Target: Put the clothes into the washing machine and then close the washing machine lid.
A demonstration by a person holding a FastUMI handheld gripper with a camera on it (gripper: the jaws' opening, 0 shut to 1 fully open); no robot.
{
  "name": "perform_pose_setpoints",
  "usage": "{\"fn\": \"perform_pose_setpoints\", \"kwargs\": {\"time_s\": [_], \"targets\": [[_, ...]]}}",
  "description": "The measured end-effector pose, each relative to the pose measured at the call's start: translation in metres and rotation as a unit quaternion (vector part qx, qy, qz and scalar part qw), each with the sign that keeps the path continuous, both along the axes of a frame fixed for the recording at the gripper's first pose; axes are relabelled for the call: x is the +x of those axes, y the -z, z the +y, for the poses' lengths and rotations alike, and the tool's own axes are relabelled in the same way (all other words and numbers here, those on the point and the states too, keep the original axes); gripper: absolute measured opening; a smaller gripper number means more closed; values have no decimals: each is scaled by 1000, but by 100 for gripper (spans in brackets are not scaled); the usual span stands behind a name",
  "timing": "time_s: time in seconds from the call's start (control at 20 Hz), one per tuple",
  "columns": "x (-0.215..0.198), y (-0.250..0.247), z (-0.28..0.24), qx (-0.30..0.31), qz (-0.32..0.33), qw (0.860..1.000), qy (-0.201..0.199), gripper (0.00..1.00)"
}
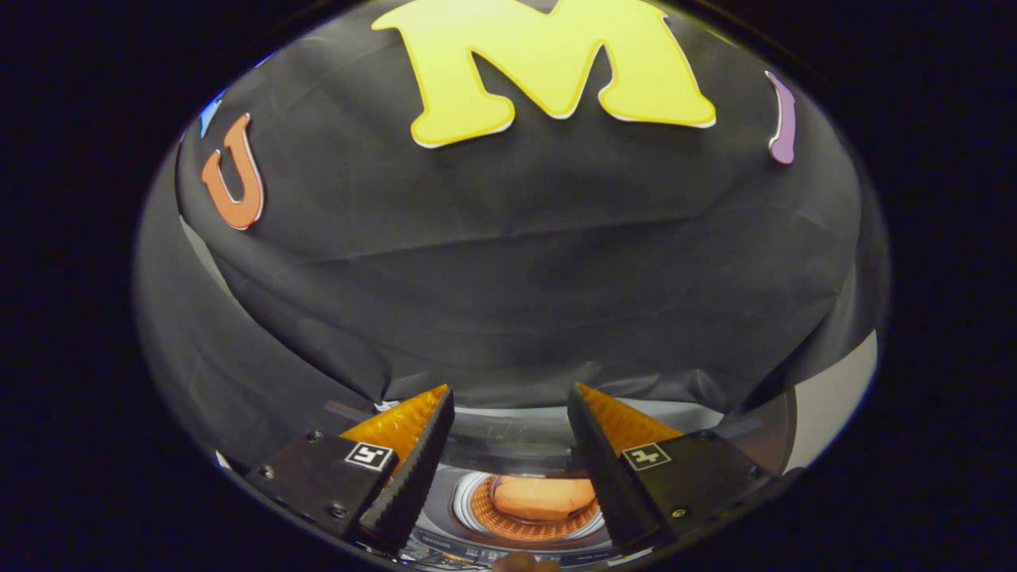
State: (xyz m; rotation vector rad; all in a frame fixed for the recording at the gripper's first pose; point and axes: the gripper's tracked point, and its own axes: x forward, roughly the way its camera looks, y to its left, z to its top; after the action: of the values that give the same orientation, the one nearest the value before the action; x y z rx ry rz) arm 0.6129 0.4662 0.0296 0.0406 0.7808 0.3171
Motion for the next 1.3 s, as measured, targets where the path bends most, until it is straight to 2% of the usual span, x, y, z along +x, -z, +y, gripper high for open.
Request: {"fn": "perform_pose_setpoints", "kwargs": {"time_s": [0.3,0.55,0.9,1.3], "targets": [[16,32,7,-19,11,1000,-7,90],[22,37,7,-32,-17,999,-15,91],[17,33,7,-29,-44,998,-17,91],[2,34,5,-28,-44,998,-18,91]]}}
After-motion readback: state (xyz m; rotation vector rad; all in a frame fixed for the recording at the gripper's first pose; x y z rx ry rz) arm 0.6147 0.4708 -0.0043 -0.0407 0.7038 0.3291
